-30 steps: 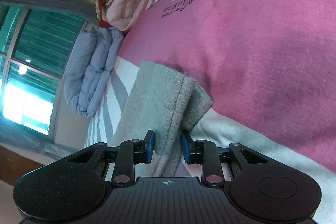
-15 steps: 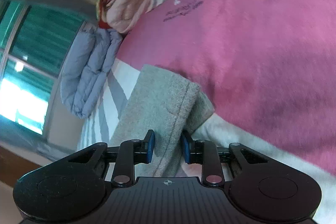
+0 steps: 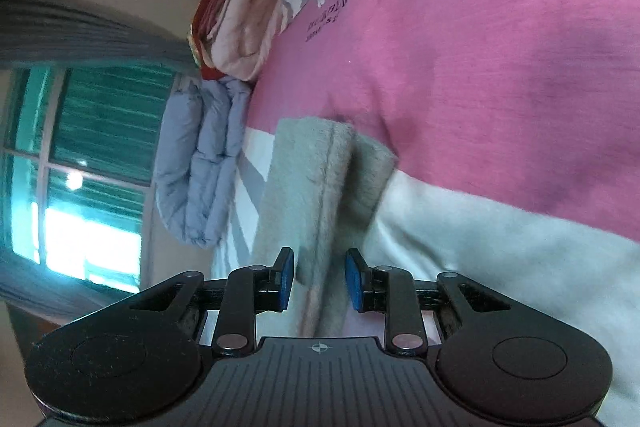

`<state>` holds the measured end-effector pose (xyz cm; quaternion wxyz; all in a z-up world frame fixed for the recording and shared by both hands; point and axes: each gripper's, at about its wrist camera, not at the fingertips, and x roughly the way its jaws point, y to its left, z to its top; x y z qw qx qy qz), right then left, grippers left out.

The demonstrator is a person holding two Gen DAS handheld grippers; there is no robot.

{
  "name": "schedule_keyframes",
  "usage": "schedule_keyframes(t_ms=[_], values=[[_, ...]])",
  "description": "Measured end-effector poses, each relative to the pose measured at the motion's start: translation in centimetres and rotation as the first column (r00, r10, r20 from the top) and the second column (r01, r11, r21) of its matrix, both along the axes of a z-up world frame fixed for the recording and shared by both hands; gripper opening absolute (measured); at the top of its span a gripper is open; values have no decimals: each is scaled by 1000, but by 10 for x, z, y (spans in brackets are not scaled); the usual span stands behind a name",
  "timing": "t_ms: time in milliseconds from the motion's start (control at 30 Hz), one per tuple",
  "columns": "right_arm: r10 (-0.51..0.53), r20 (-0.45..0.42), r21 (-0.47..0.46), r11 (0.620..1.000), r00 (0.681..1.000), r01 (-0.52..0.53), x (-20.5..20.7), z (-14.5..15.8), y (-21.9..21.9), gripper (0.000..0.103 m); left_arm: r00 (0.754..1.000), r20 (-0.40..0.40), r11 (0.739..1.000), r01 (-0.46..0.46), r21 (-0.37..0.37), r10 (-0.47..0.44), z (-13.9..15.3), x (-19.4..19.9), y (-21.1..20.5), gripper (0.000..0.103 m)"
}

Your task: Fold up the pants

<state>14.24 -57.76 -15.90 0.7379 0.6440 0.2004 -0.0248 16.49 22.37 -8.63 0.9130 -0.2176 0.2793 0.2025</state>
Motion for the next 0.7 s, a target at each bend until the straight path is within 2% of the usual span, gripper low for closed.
schedule_keyframes(t_ms=[67, 200, 233, 267, 300, 333, 433, 567, 700], values=[[-32, 15, 34, 999, 999, 32, 1, -2, -4, 28, 1000, -3, 1000, -2, 4, 2, 0, 1, -1, 97], [-23, 35, 32, 999, 999, 22, 1, -3, -7, 28, 1000, -3, 1000, -2, 1, 2, 0, 2, -2, 97], [-17, 30, 5, 1000, 999, 17, 2, -1, -7, 28, 1000, -4, 1000, -4, 2, 4, 0, 2, -2, 97], [2, 8, -55, 998, 1000, -1, 5, 5, -4, 16, 1000, -5, 1000, -6, 4, 6, 0, 3, -3, 97], [24, -14, -157, 987, 1000, -26, 9, 19, 2, 11, 1000, -7, 1000, -7, 7, 7, 0, 3, -3, 97], [55, 0, -248, 967, 998, -53, 12, 35, 10, 9, 1000, -7, 1000, -6, 7, 6, 0, 4, -3, 97], [99, 30, -421, 904, 995, -77, 22, 78, 33, 8, 1000, -6, 1000, -2, 0, 2, 0, 3, -1, 97], [198, 83, -560, 820, 977, -118, 40, 131, 83, 8, 1000, -1, 1000, 15, -15, -15, 1, 1, 2, 97], [358, 114, -664, 721, 927, -197, 52, 165, 159, 8, 999, -2, 999, 46, -16, -46, 3, 0, 5, 97]])
